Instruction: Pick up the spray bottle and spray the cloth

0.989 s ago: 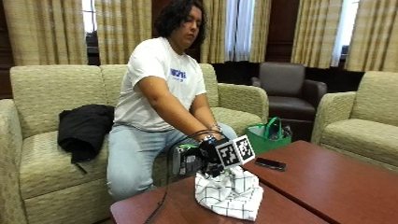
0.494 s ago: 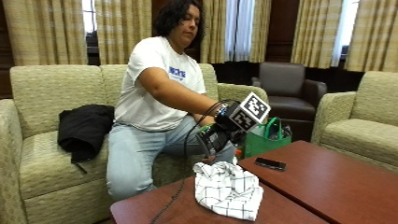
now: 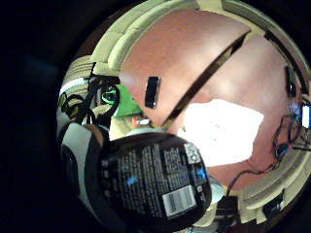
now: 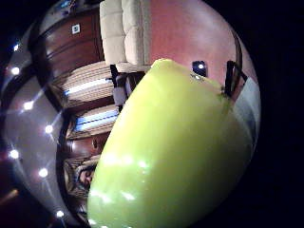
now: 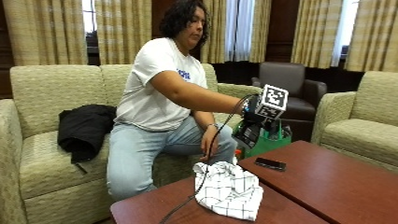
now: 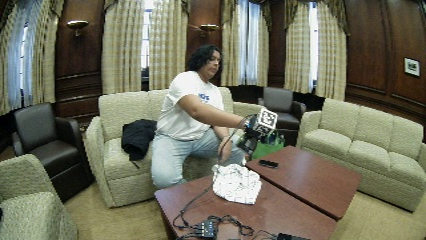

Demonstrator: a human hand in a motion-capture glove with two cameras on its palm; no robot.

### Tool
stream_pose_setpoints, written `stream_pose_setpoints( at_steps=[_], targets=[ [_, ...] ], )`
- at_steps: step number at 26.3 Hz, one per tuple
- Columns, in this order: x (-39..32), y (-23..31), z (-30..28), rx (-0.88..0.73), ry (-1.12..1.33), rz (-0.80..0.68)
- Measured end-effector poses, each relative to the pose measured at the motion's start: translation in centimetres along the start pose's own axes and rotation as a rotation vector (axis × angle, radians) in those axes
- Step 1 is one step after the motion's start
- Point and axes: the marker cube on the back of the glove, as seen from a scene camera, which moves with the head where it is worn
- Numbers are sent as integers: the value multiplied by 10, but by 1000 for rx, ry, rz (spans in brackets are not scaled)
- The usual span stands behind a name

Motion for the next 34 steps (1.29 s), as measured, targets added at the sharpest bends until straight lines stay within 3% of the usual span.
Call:
stream_pose_setpoints(
  at_steps=[6, 14, 20, 25, 30, 34],
  targets=[
    [-16, -50, 40, 129, -151, -89],
    [15, -102, 80, 436, -354, -94],
    [47, -115, 110, 555, -326, -57],
    [59, -105, 139, 486, -355, -106],
    [69, -113, 140, 689, -389, -122],
    [72, -111, 142, 737, -391, -140]
  ],
)
